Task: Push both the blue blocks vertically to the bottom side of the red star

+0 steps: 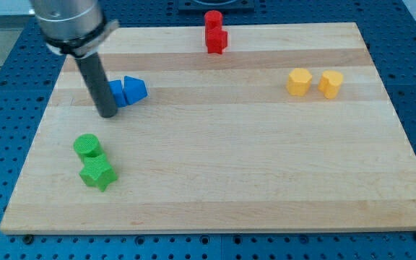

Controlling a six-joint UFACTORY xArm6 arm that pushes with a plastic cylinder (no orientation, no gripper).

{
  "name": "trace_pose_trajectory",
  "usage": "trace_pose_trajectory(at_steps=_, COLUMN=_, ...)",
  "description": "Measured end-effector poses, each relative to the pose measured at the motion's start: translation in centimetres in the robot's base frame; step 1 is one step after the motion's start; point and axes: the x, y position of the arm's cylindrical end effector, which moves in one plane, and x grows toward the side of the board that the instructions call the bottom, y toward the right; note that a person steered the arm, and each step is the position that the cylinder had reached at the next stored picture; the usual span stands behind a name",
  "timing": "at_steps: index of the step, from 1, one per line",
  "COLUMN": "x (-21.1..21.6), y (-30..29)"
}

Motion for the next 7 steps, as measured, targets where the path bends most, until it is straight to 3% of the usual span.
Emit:
trace_pose_trajectory(at_steps=2, x=-1.2, y=-0.4)
trace_pose_trajectory(at_steps=4, x=-3.0, y=-6.3)
trace_pose_trajectory(at_steps=5, x=-3.8, y=-6.4)
trace_pose_trajectory(at_steps=7, x=-4.0, y=0.6)
